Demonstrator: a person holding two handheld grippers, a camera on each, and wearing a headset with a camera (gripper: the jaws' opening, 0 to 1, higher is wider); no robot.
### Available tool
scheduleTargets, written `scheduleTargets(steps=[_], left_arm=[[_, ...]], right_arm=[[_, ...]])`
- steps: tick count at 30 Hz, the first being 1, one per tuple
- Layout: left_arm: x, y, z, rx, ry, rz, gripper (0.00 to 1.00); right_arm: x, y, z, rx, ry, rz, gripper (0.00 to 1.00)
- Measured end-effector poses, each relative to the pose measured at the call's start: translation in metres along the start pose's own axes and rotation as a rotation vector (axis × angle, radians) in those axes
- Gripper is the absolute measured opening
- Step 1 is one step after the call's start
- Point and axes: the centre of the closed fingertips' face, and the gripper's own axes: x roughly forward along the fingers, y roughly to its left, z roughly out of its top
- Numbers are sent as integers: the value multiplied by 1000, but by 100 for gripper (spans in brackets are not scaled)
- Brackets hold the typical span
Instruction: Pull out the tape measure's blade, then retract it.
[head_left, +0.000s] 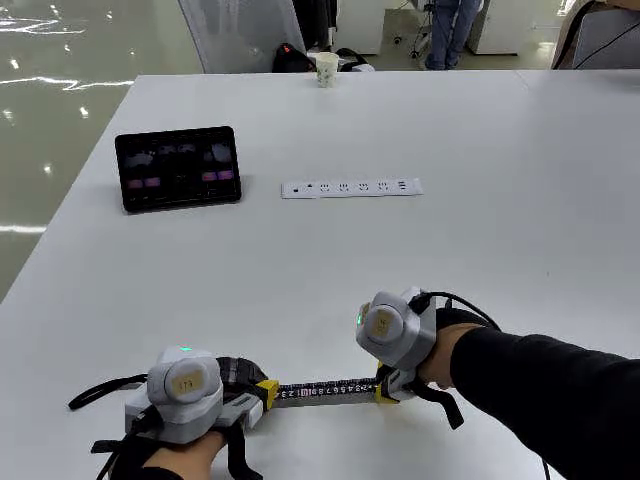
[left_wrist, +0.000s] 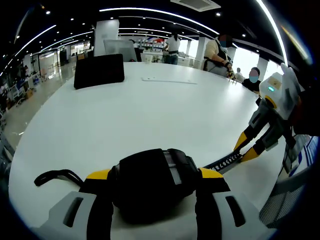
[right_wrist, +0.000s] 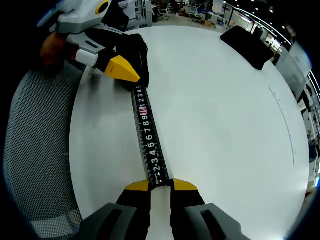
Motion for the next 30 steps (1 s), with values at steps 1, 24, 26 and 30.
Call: scheduleTargets(steps=[1,24,26,30], left_arm=[[0,0,0,0,0,0,62],[0,0,0,0,-1,0,62],[0,0,0,0,0,0,62],[0,0,0,0,3,-2,62]], right_arm=[[0,0,0,0,-1,0,11],[2,1,6,-3,-7,2,11],[2,1,7,-2,-8,3,11],[3,1,8,-1,-9,4,11]])
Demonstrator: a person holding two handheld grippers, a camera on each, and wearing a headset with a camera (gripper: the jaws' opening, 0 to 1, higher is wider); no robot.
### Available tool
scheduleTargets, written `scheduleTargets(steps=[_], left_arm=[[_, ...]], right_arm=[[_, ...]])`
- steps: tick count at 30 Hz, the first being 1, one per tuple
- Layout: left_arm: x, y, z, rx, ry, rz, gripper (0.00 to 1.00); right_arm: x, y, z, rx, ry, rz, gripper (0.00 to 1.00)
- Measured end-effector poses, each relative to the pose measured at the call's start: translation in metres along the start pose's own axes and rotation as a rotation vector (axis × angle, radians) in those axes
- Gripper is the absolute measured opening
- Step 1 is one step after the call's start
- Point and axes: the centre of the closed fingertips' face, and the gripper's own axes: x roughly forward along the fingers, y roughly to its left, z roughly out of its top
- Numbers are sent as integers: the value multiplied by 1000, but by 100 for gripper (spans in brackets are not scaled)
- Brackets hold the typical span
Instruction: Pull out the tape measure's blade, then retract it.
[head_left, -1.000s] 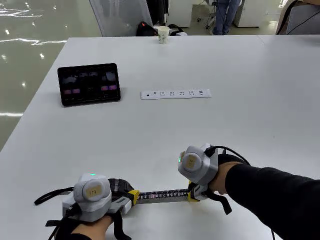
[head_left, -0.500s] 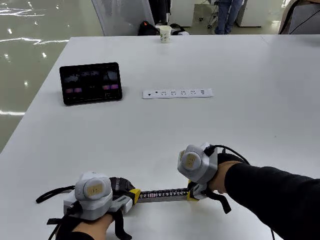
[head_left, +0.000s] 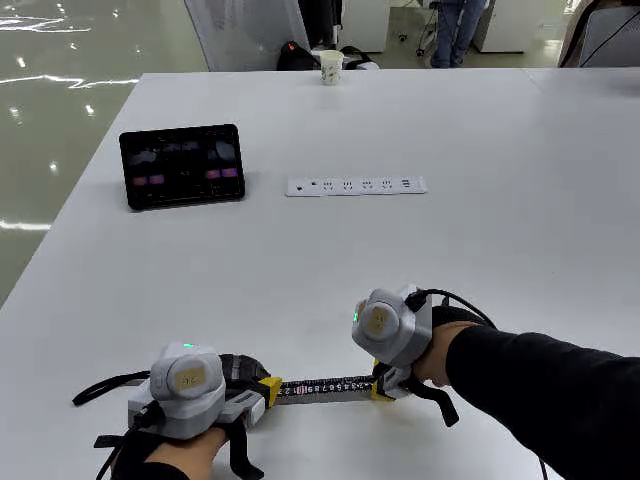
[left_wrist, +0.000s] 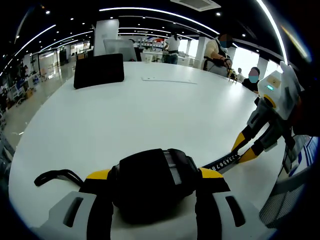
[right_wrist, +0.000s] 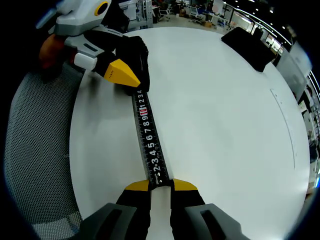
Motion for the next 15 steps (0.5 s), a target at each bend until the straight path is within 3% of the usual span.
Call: scheduleTargets(steps=[15], left_arm=[[1,0,0,0,-1,-1,62]], right_arm=[[2,1,3,-4,2,0,11]])
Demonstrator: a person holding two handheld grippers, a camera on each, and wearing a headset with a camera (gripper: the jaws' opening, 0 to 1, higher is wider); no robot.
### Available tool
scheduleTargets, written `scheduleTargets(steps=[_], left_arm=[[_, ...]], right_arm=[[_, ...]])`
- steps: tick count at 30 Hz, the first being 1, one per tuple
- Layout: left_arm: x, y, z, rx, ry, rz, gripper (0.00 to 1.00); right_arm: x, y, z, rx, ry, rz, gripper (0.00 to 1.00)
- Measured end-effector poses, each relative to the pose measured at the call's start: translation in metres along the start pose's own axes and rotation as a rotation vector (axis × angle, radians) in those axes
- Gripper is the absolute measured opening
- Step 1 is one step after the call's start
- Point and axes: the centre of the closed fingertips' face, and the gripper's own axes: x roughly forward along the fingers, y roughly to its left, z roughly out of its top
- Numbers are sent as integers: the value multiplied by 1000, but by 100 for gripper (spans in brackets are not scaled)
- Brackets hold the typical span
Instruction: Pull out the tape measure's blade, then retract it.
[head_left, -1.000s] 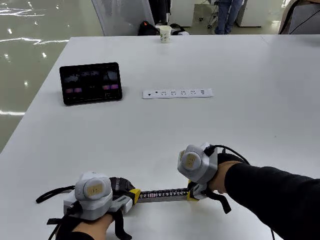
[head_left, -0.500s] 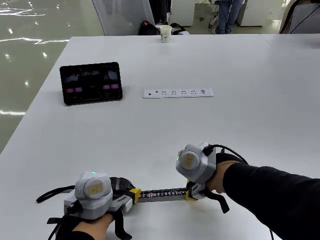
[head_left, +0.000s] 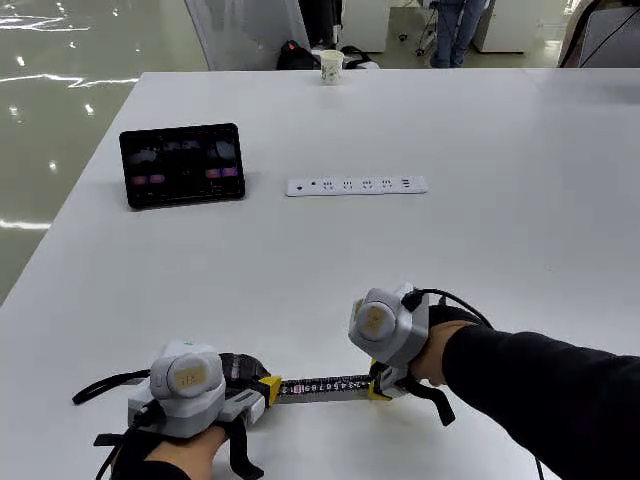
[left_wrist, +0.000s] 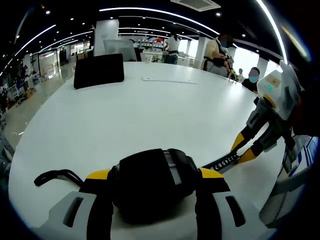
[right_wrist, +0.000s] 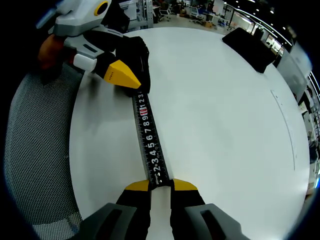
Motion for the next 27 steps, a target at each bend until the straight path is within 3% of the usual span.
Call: scheduleTargets(steps=[27], left_arm=[[-2,-1,1,15,-8,5,62]], right_arm=[[2,1,7,-15,-6,3,11]])
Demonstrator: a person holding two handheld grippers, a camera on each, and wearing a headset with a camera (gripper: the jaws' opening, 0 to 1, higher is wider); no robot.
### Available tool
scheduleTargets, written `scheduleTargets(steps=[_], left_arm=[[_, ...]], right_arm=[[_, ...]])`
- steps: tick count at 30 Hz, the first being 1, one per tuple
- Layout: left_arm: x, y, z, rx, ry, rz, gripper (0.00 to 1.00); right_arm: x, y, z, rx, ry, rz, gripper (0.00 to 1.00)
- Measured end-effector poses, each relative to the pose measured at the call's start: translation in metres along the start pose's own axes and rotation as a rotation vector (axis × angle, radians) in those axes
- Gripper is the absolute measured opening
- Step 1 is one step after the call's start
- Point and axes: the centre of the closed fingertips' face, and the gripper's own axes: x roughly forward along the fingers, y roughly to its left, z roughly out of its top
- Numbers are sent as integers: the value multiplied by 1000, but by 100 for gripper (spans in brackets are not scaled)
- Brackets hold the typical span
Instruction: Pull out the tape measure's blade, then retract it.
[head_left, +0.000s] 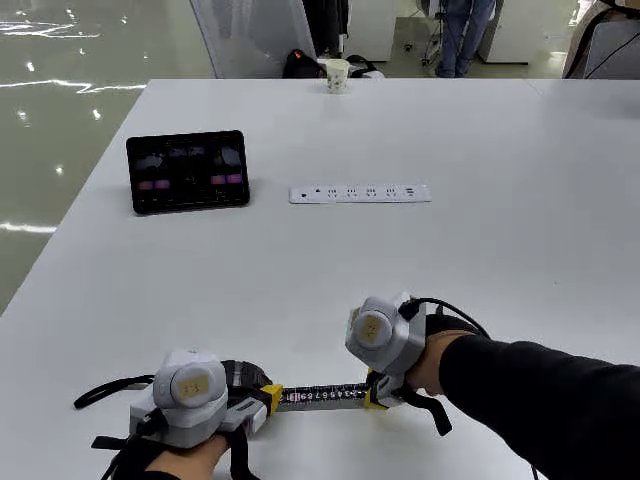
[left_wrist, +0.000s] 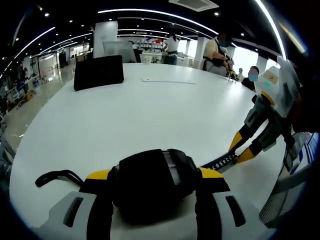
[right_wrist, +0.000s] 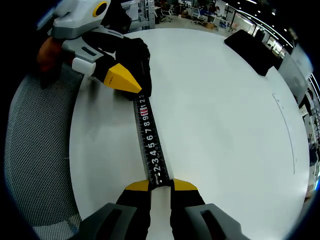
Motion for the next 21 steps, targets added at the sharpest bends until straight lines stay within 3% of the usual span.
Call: scheduleTargets(steps=[21], left_arm=[[0,1,0,-24,0,-18,61]], right_arm=[[3,1,7,-5,-5,5,11]])
